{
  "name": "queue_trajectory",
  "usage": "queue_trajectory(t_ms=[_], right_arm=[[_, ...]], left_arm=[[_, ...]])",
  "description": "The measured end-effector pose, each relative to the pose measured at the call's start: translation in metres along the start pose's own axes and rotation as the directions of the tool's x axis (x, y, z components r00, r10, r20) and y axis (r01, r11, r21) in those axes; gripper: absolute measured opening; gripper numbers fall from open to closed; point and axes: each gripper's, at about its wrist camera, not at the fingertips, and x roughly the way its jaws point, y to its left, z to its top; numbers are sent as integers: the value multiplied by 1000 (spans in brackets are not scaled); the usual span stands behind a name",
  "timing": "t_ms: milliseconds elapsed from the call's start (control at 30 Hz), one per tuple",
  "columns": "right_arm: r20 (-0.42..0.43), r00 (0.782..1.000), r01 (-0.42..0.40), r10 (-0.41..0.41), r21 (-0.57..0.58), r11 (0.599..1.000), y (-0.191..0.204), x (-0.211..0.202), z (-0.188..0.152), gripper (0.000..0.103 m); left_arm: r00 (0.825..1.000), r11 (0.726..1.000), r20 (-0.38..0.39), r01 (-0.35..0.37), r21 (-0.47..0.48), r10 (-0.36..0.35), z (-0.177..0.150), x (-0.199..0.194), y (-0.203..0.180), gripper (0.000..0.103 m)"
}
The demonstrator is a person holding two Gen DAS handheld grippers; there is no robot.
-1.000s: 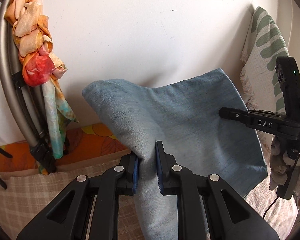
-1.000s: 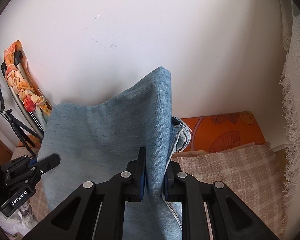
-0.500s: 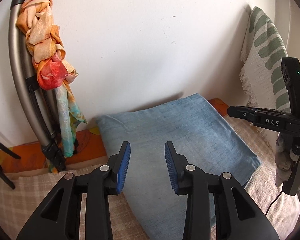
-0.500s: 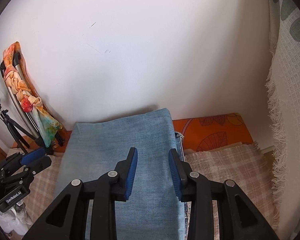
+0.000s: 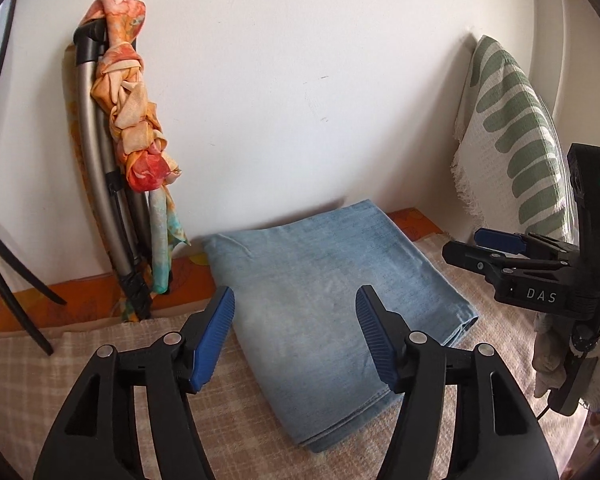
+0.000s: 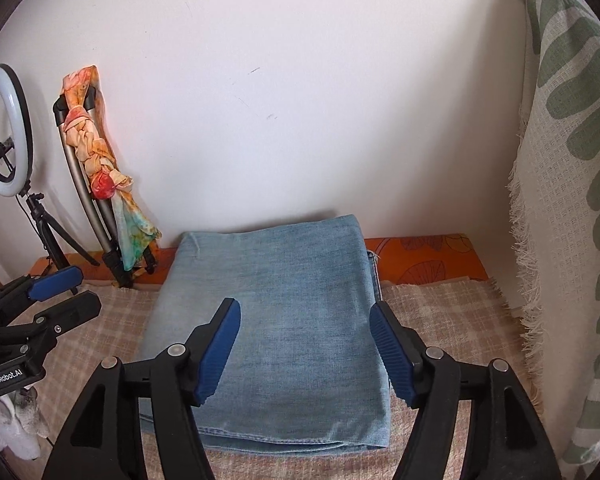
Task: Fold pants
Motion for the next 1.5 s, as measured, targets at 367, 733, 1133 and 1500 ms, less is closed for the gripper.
queue_trajectory(t_ms=[367,733,1133,1500], right_arm=[[76,997,24,-23,-3,1000,26,-70,-34,94],[123,992,24,-24,-3,1000,52,-138,-81,103],[130,991,14,-15,8,1000,77,-190,-139,103],[151,988,43,-39,-18,999,98,-210,-176,103]], left_arm=[[1000,999,31,1,-37,1,-24,-77,-4,75],[997,999,63,-34,11,34,-63,-148,-18,80],[997,1000,68,-20,10,19,-115,-201,-20,81],[999,1000,49,-21,3,21,-153,-213,-14,81]])
